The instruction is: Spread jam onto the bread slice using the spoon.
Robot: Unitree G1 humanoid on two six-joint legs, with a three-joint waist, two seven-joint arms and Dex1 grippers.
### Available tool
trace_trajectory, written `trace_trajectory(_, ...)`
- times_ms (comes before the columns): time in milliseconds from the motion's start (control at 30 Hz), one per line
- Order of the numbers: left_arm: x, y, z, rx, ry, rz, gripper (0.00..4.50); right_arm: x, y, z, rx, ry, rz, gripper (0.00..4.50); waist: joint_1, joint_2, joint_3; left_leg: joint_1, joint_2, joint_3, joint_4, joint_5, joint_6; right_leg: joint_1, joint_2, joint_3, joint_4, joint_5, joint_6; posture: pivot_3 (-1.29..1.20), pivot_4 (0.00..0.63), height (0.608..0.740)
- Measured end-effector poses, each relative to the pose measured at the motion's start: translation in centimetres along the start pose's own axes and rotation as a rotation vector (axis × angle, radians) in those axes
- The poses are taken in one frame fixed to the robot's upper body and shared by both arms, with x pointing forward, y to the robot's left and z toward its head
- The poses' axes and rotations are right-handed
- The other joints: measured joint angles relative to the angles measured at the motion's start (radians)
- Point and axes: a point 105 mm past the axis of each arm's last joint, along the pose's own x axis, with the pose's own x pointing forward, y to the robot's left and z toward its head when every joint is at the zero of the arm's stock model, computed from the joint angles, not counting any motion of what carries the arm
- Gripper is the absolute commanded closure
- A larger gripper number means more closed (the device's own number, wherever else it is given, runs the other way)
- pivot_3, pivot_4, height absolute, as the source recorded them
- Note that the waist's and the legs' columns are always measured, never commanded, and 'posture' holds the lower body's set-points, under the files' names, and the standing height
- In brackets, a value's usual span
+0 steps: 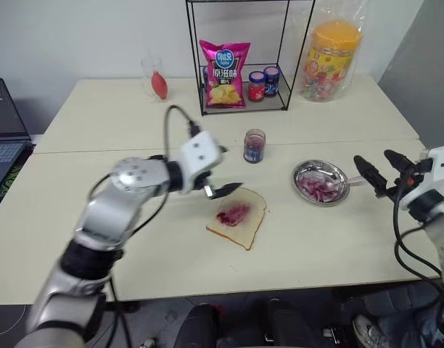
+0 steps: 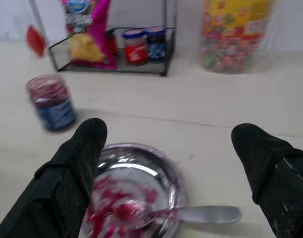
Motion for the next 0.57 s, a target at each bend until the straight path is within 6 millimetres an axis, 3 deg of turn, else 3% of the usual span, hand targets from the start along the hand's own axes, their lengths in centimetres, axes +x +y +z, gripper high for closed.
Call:
trace_trajectory(233,-6.0,-0.2,-5.3,-0.039,0.192,0.017,0.00,-3.0,3.7,-0.9,-0.189,0.167,0.279,0.02,0.011,0.000,0.000,0.000,0.002,0.001,0.001,0.000,0.000,0.001,-0.002,0.000,-0.003,0.000,0.001,0.00,0.150,0.740)
trace_trajectory(367,-7.8,-0.4,-6.0,-0.067,0.189,0.006,0.00,-5.1,4.6,-1.1,-0.250,0.255,0.410,0.02,0.023,-0.001,0.000,0.001,0.004,0.002,0.002,0.000,0.000,0.001,-0.001,0.000,-0.004,0.000,-0.002,0.00,0.150,0.740)
trace_trajectory(567,-8.7,-0.6,-5.6,-0.095,0.157,-0.021,0.00,-5.5,4.6,0.6,-0.318,0.249,0.474,0.02,0.024,-0.001,0.000,0.001,0.005,0.003,0.002,0.000,-0.001,0.001,0.000,0.000,-0.003,-0.001,-0.005,0.00,0.150,0.740)
